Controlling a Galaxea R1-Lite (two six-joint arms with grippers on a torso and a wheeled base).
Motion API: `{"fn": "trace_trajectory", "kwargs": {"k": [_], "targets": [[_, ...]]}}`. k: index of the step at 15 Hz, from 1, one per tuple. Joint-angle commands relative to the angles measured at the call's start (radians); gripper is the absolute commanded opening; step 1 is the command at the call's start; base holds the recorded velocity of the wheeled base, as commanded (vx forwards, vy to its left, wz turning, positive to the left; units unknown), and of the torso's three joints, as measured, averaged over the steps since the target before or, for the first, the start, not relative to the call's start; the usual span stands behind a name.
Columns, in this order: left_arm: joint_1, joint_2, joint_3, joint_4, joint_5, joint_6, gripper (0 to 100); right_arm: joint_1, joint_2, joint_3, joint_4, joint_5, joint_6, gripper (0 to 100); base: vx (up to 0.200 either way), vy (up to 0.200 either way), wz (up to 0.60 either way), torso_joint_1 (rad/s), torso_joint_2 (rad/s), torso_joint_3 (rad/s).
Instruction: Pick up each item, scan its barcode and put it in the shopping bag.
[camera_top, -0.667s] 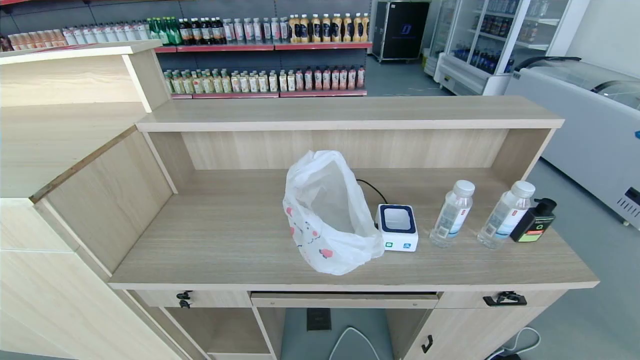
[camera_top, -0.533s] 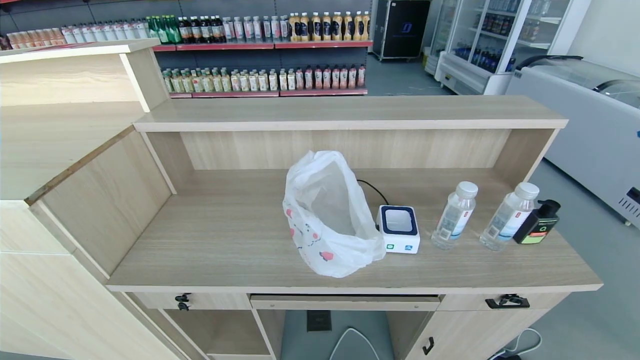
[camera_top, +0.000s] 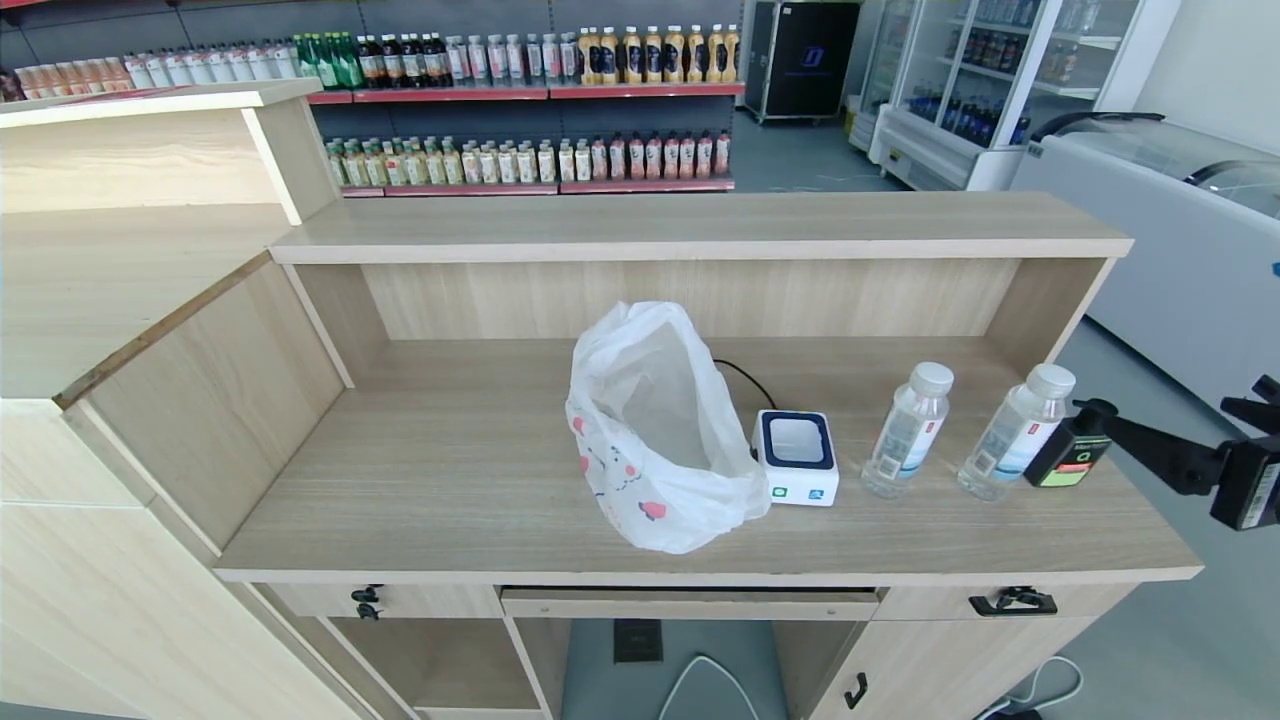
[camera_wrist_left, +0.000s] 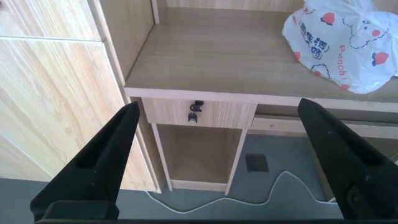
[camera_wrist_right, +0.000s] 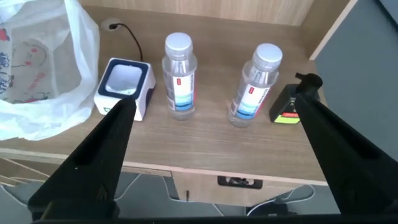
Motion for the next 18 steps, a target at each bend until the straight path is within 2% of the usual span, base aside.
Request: {"fn": "trace_trajectory", "kwargs": {"k": [1,4,9,10,14,18], "targets": [[0.000,0.000,0.000,0.000,0.000,0.000,100,-0.109,0.314,0.031,-0.219,0.036,-0.093,100,0.000,0.000,0.00,0.000,0.00,0.000],[0.000,0.000,0.000,0.000,0.000,0.000,100,-0.150,0.450,0.040,-0.348,0.050,-0.100,100,0.000,0.000,0.00,0.000,0.00,0.000],[0.000,0.000,0.000,0.000,0.000,0.000,100,-0.170,0.575,0.048,-0.402,0.056,-0.100,100,0.000,0.000,0.00,0.000,0.00,0.000],[0.000,0.000,0.000,0.000,0.000,0.000,100,-0.163,0.614,0.046,-0.458,0.057,-0.100,100,0.000,0.000,0.00,0.000,0.00,0.000],[0.000,0.000,0.000,0.000,0.000,0.000,100,-0.106,0.697,-0.013,-0.524,0.090,-0.090,100,0.000,0.000,0.00,0.000,0.00,0.000],[0.000,0.000,0.000,0.000,0.000,0.000,100,-0.040,0.751,-0.093,-0.535,0.114,-0.087,100,0.000,0.000,0.00,0.000,0.00,0.000]]}}
